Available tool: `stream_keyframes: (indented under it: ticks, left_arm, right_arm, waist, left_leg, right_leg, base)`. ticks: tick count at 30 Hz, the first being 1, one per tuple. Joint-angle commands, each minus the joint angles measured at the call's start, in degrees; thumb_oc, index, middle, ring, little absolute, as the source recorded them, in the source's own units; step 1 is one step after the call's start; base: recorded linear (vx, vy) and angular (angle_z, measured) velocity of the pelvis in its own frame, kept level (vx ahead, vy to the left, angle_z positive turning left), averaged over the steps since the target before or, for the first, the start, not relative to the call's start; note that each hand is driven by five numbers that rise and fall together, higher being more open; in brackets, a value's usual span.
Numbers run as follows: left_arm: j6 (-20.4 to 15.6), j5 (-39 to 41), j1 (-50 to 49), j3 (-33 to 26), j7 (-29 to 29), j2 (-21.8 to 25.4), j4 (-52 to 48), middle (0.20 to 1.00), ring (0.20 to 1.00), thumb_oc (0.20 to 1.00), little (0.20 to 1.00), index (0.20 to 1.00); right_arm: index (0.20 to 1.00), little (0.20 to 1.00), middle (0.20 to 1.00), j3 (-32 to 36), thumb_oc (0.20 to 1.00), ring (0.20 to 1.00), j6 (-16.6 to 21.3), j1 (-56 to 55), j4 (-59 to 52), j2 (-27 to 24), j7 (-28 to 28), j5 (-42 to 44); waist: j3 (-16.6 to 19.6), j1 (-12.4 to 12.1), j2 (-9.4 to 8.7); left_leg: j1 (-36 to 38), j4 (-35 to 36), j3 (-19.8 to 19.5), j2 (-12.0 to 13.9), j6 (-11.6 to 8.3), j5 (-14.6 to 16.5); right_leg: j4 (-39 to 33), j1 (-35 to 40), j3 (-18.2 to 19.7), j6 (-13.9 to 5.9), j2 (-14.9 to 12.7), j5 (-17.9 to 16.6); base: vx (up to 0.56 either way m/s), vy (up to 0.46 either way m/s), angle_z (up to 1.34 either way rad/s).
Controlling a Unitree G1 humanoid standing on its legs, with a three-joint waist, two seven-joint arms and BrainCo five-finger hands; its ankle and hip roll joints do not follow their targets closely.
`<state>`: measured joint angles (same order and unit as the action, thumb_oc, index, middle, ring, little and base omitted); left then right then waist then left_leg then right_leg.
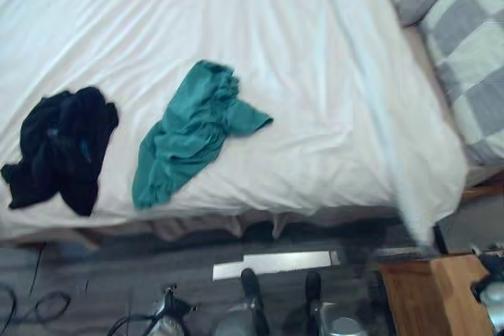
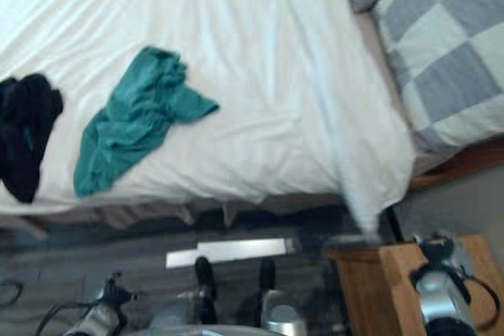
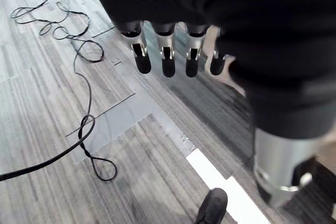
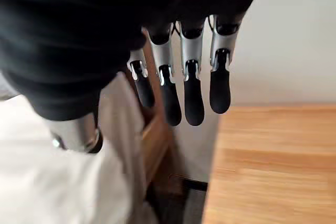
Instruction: Tidy up the quilt and then pick up the clothes from the bed and put them into the laundry hamper.
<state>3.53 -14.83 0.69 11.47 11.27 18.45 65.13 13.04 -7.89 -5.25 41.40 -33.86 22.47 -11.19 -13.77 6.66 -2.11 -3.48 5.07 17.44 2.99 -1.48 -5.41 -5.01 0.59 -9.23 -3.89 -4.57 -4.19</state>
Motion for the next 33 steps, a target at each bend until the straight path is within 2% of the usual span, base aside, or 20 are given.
stream_keyframes:
  ticks: [1, 5, 6, 9, 10, 13, 14, 17, 18, 21, 22, 23, 24, 25, 27, 28, 29, 31, 32, 33]
  left_arm:
    - [1.4, -1.4, 2.6, 1.3, 0.2, -0.6, 3.4, 1.000, 1.000, 1.000, 1.000, 1.000]
    - [1.4, -1.1, 3.1, 2.0, 1.0, -0.9, 2.9, 1.000, 1.000, 1.000, 1.000, 1.000]
    - [1.1, -0.6, 4.4, 3.6, 1.3, -0.5, 2.5, 1.000, 1.000, 1.000, 1.000, 1.000]
    - [0.6, 0.0, 5.5, 4.7, 1.6, 0.1, 1.1, 1.000, 1.000, 1.000, 1.000, 1.000]
    - [-0.1, 1.6, 7.0, 6.6, 2.5, 1.0, -0.2, 1.000, 1.000, 1.000, 1.000, 1.000]
    - [-0.6, 2.5, 8.3, 7.9, 3.1, 2.0, -1.4, 1.000, 1.000, 1.000, 1.000, 1.000]
    - [-1.2, 4.0, 9.7, 9.2, 4.1, 2.8, -3.3, 1.000, 1.000, 1.000, 1.000, 1.000]
    - [-1.5, 5.8, 11.6, 9.5, 5.2, 2.9, -4.5, 1.000, 1.000, 1.000, 1.000, 1.000]
    - [-1.4, 7.1, 12.8, 9.6, 6.1, 2.6, -5.1, 1.000, 1.000, 1.000, 1.000, 1.000]
    - [-1.1, 7.9, 13.6, 9.4, 6.5, 2.3, -5.3, 1.000, 1.000, 1.000, 1.000, 1.000]
    - [-0.8, 8.1, 13.8, 9.3, 6.8, 1.9, -5.2, 1.000, 1.000, 1.000, 1.000, 1.000]
    - [-0.5, 8.5, 13.9, 8.3, 7.7, 1.0, -4.9, 1.000, 1.000, 1.000, 1.000, 1.000]
    - [-0.5, 8.5, 13.9, 8.3, 7.7, 1.1, -4.9, 1.000, 1.000, 1.000, 1.000, 1.000]
    - [-0.1, 9.6, 13.8, 6.7, 8.8, -0.3, -4.1, 1.000, 1.000, 1.000, 1.000, 1.000]
    - [0.1, 10.0, 13.5, 6.1, 9.1, -1.0, -3.4, 1.000, 1.000, 1.000, 1.000, 1.000]
    - [0.5, 10.3, 12.7, 5.0, 9.4, -2.4, -2.3, 1.000, 1.000, 1.000, 1.000, 1.000]
    - [0.5, 10.3, 12.6, 5.0, 9.4, -2.3, -2.4, 1.000, 1.000, 1.000, 1.000, 1.000]
    - [0.7, 9.7, 10.9, 4.7, 9.3, -3.0, -1.9, 1.000, 1.000, 1.000, 1.000, 1.000]
    - [0.9, 9.5, 9.2, 4.6, 9.3, -3.6, -2.0, 1.000, 1.000, 1.000, 1.000, 1.000]
    - [0.9, 9.5, 9.2, 4.6, 9.4, -3.6, -2.0, 1.000, 1.000, 1.000, 1.000, 1.000]
  right_arm:
    - [1.000, 1.000, 1.000, 1.9, 1.000, 1.000, -0.2, 5.8, -2.4, -6.3, 4.9, 3.4]
    - [1.000, 1.000, 1.000, 5.0, 1.000, 1.000, 2.0, 9.3, -12.9, -8.7, 8.6, 3.7]
    - [0.200, 0.200, 0.200, 2.3, 0.200, 0.200, 3.1, 15.7, -14.0, -11.8, 9.4, 4.1]
    - [0.200, 0.200, 0.200, -2.7, 0.200, 0.200, 4.1, 24.2, -14.5, -14.9, 8.6, 4.5]
    - [0.200, 0.200, 0.200, -8.6, 0.200, 0.200, 5.0, 34.2, -11.3, -17.9, 8.8, 6.8]
    - [0.200, 0.200, 0.200, -13.1, 0.200, 0.200, 5.3, 42.3, -6.2, -20.1, 8.8, 9.4]
    - [0.200, 0.200, 0.200, -17.2, 0.200, 0.200, 5.9, 49.1, -0.3, -21.1, 8.3, 12.3]
    - [0.200, 0.200, 0.200, -20.3, 0.200, 0.200, 6.1, 53.3, 4.3, -20.3, 8.2, 14.5]
    - [0.200, 0.200, 0.200, -20.8, 0.200, 0.200, 6.2, 52.8, 7.1, -17.3, 7.7, 16.4]
    - [0.200, 0.200, 0.200, -20.5, 0.200, 0.200, 5.9, 49.2, 9.7, -13.3, 7.0, 16.7]
    - [0.200, 0.200, 0.200, -20.1, 0.200, 0.200, 5.7, 46.6, 10.5, -10.8, 6.8, 16.5]
    - [0.200, 0.200, 0.200, -18.3, 0.200, 0.200, 5.5, 39.8, 11.3, -4.8, 7.0, 16.4]
    - [0.200, 0.200, 0.200, -18.2, 0.200, 0.200, 5.4, 39.7, 11.1, -4.7, 7.0, 16.4]
    - [0.200, 0.200, 0.200, -15.4, 0.200, 0.200, 5.7, 32.8, 12.6, 1.3, 7.3, 18.5]
    - [0.200, 0.200, 0.200, -14.4, 0.200, 0.200, 5.7, 30.2, 14.2, 3.5, 7.2, 19.4]
    - [0.200, 0.200, 0.200, -13.2, 0.200, 0.200, 5.4, 23.9, 17.1, 8.4, 5.8, 20.3]
    - [0.200, 0.200, 0.200, -13.2, 0.200, 0.200, 5.4, 23.9, 17.0, 8.5, 5.8, 20.3]
    - [0.200, 0.200, 0.200, -12.6, 0.200, 0.200, 4.9, 17.9, 19.7, 11.7, 4.4, 19.8]
    - [0.200, 0.200, 0.200, -10.3, 0.200, 0.200, 4.7, 13.4, 23.2, 13.6, 4.0, 21.5]
    - [0.200, 0.200, 0.200, -10.3, 0.200, 0.200, 4.7, 13.4, 23.2, 13.6, 4.0, 21.5]
  waist:
    - [0.8, -0.9, 0.64]
    - [-0.8, -1.2, 0.48]
    - [-2.9, -2.3, 0.55]
    - [-4.9, -3.5, 1.00]
    - [-7.0, -5.0, 1.99]
    - [-8.3, -5.9, 2.88]
    - [-10.4, -6.5, 3.85]
    - [-13.1, -6.5, 4.63]
    - [-15.4, -6.5, 5.00]
    - [-16.0, -6.5, 5.09]
    - [-16.0, -6.5, 5.06]
    - [-16.0, -6.1, 4.85]
    - [-16.0, -6.2, 4.82]
    - [-16.0, -5.5, 4.48]
    - [-16.0, -5.2, 4.37]
    - [-15.8, -4.2, 3.88]
    - [-15.9, -4.2, 3.86]
    - [-13.5, -3.4, 3.36]
    - [-10.8, -2.5, 2.97]
    - [-10.7, -2.5, 2.95]
  left_leg:
    - [4.5, -0.1, -1.1, 4.8, -5.11, 6.3]
    - [3.9, -0.2, -1.4, 4.8, -4.85, 6.2]
    - [2.4, -0.9, -1.9, 4.8, -4.92, 5.9]
    - [0.0, -2.1, -2.3, 4.7, -5.05, 5.3]
    - [-2.5, -3.1, -2.6, 4.6, -5.46, 4.9]
    - [-4.8, -3.9, -2.7, 4.6, -5.80, 4.1]
    - [-7.1, -4.9, -2.8, 4.8, -6.10, 3.6]
    - [-10.3, -7.0, -3.1, 5.1, -6.28, 3.5]
    - [-12.7, -9.5, -3.4, 5.5, -6.42, 4.0]
    - [-16.6, -13.3, -4.2, 6.0, -6.34, 5.0]
    - [-18.3, -15.1, -4.8, 6.2, -6.13, 5.4]
    - [-19.9, -18.0, -5.4, 6.8, -5.67, 6.7]
    - [-20.0, -18.2, -5.4, 6.8, -5.67, 6.8]
    - [-18.8, -18.3, -5.8, 7.1, -5.37, 7.5]
    - [-17.6, -17.7, -5.6, 7.0, -5.39, 7.6]
    - [-14.5, -15.5, -5.6, 6.7, -5.41, 7.6]
    - [-14.2, -15.3, -5.6, 6.7, -5.41, 7.6]
    - [-10.7, -12.2, -5.3, 6.4, -5.42, 7.0]
    - [-6.7, -8.4, -4.9, 6.1, -5.46, 6.7]
    - [-6.7, -8.2, -4.9, 6.0, -5.43, 6.5]
  right_leg:
    - [2.3, -5.3, -0.1, -7.16, -4.3, 4.3]
    - [4.5, -7.1, 0.8, -7.12, -4.4, 4.9]
    - [5.6, -9.1, 1.4, -6.99, -4.5, 5.1]
    - [5.8, -10.8, 1.5, -6.71, -4.8, 4.4]
    - [5.8, -12.4, 1.3, -6.78, -5.2, 4.0]
    - [5.7, -13.9, 1.3, -6.69, -5.5, 3.5]
    - [6.7, -15.9, 1.1, -6.68, -5.7, 3.5]
    - [9.4, -19.0, 1.0, -6.37, -5.7, 4.2]
    - [12.1, -21.4, 0.7, -6.17, -5.6, 5.3]
    - [15.8, -25.1, 0.5, -5.68, -5.5, 6.5]
    - [17.9, -26.8, 0.5, -5.39, -5.4, 7.0]
    - [20.4, -28.1, 0.1, -5.01, -5.6, 7.9]
    - [20.5, -28.1, 0.1, -5.01, -5.6, 8.0]
    - [20.9, -27.2, -0.3, -4.78, -5.7, 8.4]
    - [20.3, -26.0, -0.5, -4.75, -5.6, 8.5]
    - [18.5, -23.1, -1.1, -4.71, -5.6, 8.4]
    - [18.4, -22.8, -1.1, -4.72, -5.6, 8.3]
    - [15.4, -19.0, -1.6, -4.90, -5.4, 7.7]
    - [12.2, -15.0, -2.0, -5.28, -5.0, 7.5]
    - [11.9, -15.1, -2.0, -5.25, -5.0, 7.3]
  base:
    - [0.04, 0.047, -0.25]
    - [-0.08, 0.016, -0.23]
    - [-0.13, -0.021, -0.30]
    - [-0.15, -0.032, -0.20]
    - [-0.10, -0.023, 0.14]
    - [-0.09, -0.036, 0.26]
    - [-0.08, -0.043, 0.41]
    - [-0.15, -0.053, 0.23]
    - [-0.09, -0.037, 0.25]
    - [-0.10, -0.063, 0.06]
    - [-0.05, -0.036, 0.08]
    - [-0.04, -0.035, 0.06]
    - [0.01, -0.027, 0.16]
    - [0.03, -0.011, 0.22]
    - [0.07, -0.008, 0.33]
    - [0.09, -0.006, 0.28]
    - [0.12, 0.001, 0.24]
    - [0.19, 0.016, 0.14]
    - [0.22, 0.013, 0.07]
    - [0.22, 0.019, -0.06]
